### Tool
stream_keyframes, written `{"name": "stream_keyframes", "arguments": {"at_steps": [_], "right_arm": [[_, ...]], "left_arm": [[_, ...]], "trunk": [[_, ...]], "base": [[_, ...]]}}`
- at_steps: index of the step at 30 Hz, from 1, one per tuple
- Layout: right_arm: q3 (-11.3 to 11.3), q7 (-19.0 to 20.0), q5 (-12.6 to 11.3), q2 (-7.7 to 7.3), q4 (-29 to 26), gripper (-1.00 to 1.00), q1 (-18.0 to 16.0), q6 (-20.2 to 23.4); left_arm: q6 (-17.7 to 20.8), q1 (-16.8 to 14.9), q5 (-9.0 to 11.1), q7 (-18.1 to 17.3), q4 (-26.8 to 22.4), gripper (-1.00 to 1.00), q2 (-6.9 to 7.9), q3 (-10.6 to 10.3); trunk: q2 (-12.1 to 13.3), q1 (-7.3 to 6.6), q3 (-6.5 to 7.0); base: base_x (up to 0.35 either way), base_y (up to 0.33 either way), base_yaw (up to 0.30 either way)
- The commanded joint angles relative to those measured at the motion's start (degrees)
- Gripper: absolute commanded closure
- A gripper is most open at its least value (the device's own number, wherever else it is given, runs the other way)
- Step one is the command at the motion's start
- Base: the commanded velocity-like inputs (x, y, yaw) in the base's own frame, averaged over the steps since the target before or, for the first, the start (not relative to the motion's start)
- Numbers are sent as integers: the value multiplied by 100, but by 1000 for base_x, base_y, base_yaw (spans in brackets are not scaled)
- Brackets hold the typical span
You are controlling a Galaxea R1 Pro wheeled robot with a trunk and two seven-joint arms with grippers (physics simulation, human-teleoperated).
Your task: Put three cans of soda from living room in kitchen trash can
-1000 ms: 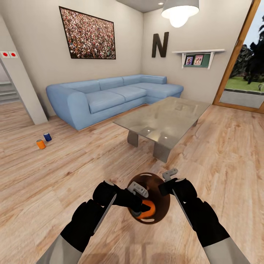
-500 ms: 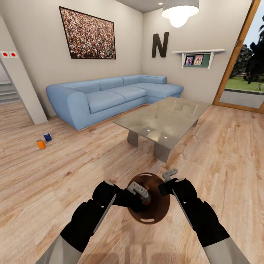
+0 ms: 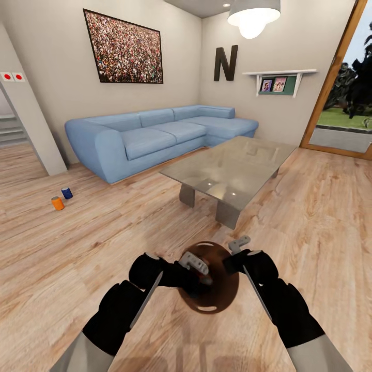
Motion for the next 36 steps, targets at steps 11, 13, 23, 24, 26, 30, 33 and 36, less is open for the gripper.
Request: {"name": "stream_keyframes", "arguments": {"at_steps": [11,13,23,24,26,30,33,36], "right_arm": [[-11,38,-333,-6,-198,100,-2,24],[-17,38,-333,-6,-182,100,-2,24],[-50,38,-333,-6,-40,100,-2,24],[-58,38,-333,-8,-34,100,-2,24],[-70,38,-333,-11,-23,100,-2,24],[-84,38,-336,-29,6,100,-2,24],[-95,38,-341,-56,12,100,5,24],[-100,38,-340,-76,12,100,12,24]], "left_arm": [[0,11,-210,-975,-791,-100,181,71],[0,10,-210,-1149,-830,-100,233,80],[0,14,-209,-2770,-994,-100,792,864],[0,16,-209,-2975,-1005,-100,899,1056],[-91,17,-209,-3310,-1015,-100,1081,1382],[-279,18,-213,-3804,-1013,-100,1334,2121],[-449,20,-224,-3990,-1005,-100,1490,2626],[-568,31,-222,-4054,-1002,-100,1621,2913]], "trunk": [[0,0,0],[0,0,0],[0,0,0],[0,0,0],[0,0,0],[0,0,0],[0,0,0],[0,0,0]], "base": [[0,0,0],[0,0,0],[0,0,0],[0,0,0],[0,0,0],[0,0,0],[0,0,0],[0,0,0]]}}
